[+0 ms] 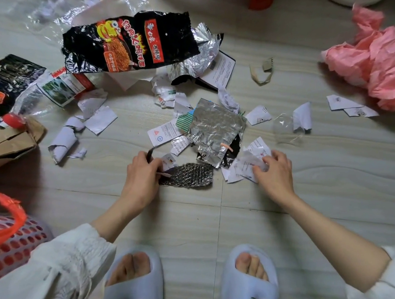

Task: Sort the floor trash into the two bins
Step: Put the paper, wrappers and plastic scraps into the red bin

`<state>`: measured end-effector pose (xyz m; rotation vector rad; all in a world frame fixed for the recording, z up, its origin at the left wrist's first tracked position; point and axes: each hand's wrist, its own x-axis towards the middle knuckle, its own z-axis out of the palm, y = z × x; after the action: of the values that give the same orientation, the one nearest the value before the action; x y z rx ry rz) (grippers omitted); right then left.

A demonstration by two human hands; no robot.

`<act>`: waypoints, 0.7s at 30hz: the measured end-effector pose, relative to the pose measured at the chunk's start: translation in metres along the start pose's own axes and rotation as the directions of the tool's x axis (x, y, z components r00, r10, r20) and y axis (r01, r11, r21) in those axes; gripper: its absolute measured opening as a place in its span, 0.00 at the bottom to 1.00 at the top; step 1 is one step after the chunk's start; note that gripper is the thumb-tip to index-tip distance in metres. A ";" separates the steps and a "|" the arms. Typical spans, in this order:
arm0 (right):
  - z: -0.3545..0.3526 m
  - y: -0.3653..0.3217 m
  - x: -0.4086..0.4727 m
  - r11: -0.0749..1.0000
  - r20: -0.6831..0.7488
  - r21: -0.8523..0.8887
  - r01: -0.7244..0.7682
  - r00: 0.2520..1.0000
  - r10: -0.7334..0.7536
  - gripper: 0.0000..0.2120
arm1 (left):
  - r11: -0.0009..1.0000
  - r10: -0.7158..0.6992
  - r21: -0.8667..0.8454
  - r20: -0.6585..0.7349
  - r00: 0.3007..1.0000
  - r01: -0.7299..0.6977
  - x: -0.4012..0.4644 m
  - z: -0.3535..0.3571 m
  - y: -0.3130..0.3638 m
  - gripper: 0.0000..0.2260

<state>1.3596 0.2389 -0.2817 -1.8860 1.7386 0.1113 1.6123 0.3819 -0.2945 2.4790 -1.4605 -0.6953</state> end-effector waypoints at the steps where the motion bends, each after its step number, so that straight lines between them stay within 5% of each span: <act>1: -0.001 -0.002 0.006 1.000 0.020 0.009 -0.021 1.000 0.021 0.13 | 1.000 0.016 0.002 -0.014 1.000 -0.016 -0.001 -0.001 -0.001 0.06; 6: 0.004 -0.011 0.018 0.999 0.014 0.015 -0.033 0.999 0.033 0.12 | 0.996 0.082 0.021 -0.040 0.996 -0.081 -0.007 -0.005 -0.007 0.12; 13: 0.002 -0.031 -0.007 0.996 -0.036 0.086 -0.035 0.999 0.038 0.06 | 0.965 -0.036 -0.258 0.061 0.997 0.051 -0.014 -0.024 0.000 0.30; 21: -0.048 -0.070 -0.075 0.961 -0.046 0.275 0.017 0.999 -0.004 0.12 | 0.901 -0.186 -0.397 0.005 0.983 0.173 -0.041 -0.082 0.022 0.11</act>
<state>1.3995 0.2838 -0.1856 -1.7042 1.6759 -0.1711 1.6176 0.3994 -0.2020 2.3053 -0.9659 -0.8798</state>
